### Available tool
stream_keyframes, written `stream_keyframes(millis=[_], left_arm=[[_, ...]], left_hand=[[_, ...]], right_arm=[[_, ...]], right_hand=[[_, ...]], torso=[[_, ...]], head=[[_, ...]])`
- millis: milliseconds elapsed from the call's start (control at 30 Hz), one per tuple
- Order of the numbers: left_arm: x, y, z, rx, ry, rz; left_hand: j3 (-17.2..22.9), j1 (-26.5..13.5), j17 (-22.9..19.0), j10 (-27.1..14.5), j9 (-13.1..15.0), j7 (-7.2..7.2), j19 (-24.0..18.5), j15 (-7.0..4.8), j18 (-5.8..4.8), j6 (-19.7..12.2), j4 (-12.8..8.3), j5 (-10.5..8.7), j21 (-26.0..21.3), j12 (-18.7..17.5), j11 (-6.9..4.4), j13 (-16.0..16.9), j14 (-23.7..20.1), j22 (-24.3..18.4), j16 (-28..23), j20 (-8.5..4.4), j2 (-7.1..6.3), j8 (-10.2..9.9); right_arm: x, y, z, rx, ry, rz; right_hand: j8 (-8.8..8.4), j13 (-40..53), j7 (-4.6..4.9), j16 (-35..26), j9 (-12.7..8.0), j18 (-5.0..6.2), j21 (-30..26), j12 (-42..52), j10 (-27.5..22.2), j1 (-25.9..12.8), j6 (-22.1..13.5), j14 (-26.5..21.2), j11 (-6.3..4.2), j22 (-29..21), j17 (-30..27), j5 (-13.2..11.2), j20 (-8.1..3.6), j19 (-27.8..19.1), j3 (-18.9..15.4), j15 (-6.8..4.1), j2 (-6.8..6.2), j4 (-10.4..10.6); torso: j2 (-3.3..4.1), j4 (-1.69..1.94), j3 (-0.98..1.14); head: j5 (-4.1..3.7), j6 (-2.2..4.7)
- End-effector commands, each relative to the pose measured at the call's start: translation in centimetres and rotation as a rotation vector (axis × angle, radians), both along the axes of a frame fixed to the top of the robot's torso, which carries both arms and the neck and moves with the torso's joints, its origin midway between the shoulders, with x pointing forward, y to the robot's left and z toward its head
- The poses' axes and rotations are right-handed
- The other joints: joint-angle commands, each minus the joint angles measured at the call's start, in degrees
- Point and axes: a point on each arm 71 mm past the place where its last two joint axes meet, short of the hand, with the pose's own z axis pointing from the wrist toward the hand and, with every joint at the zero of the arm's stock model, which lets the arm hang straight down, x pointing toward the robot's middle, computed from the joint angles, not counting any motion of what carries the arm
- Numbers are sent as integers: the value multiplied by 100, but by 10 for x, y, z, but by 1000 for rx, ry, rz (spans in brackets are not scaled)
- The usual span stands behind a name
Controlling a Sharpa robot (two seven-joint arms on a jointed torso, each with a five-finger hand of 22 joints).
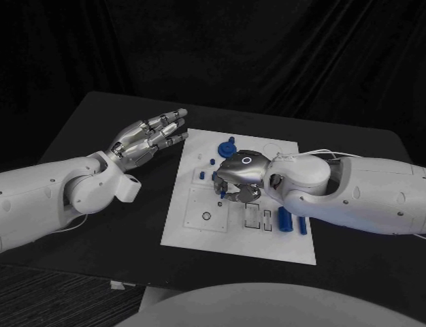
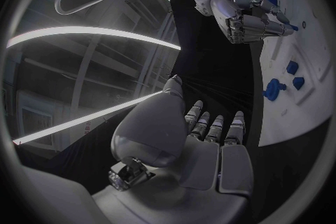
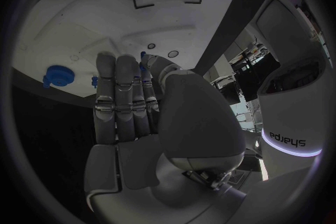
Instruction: Assemble the parts on the task board
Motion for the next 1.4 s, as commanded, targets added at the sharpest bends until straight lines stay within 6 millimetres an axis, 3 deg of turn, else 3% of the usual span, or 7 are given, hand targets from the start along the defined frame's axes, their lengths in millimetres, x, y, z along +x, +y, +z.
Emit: stream_keyframes(millis=[33,500,733,1400], left_arm=[[-1,-1,1,-23,-5,-8],[0,-1,0,-18,0,-8],[0,-1,-1,-17,2,-8],[0,0,-3,-13,10,-11]], left_hand=[[14,13,-6,-20,-1,35,-25,-13,44,8,27,13,-18,9,39,0,1,-1,-38,-3,33,31],[21,17,-7,-25,-1,38,-27,-1,45,4,29,20,-19,5,38,-2,1,-6,-39,1,49,31],[21,17,-7,-25,-1,38,-27,-1,45,4,29,20,-19,5,38,-2,1,-6,-39,1,49,31],[29,19,-6,-31,2,50,-26,10,47,24,34,20,-18,1,28,-3,1,-3,-38,5,71,39]], right_arm=[[-2,0,-1,-8,-1,8],[-3,1,-3,-4,3,9],[-5,1,-6,-12,13,11],[-7,4,-12,3,20,18]], right_hand=[[32,-7,-6,5,4,-21,34,-39,23,-16,36,44,23,280,-2,31,0,35,33,-15,-23,-16],[25,-10,-5,-10,1,-17,5,-45,22,-17,34,41,25,275,-16,29,0,32,33,-14,-30,-21],[22,-11,-4,-16,0,-16,-3,-47,20,-20,32,39,26,273,-22,27,0,31,32,-13,-32,-22],[14,-15,-1,-35,-4,-13,-34,-55,17,-23,30,29,29,268,-38,16,1,24,35,-11,-33,-25]], torso=[[-1,-4,0],[5,-7,5],[3,-4,7],[3,-4,9]], head=[[-5,-1],[78,-1],[47,-1],[80,-1]])
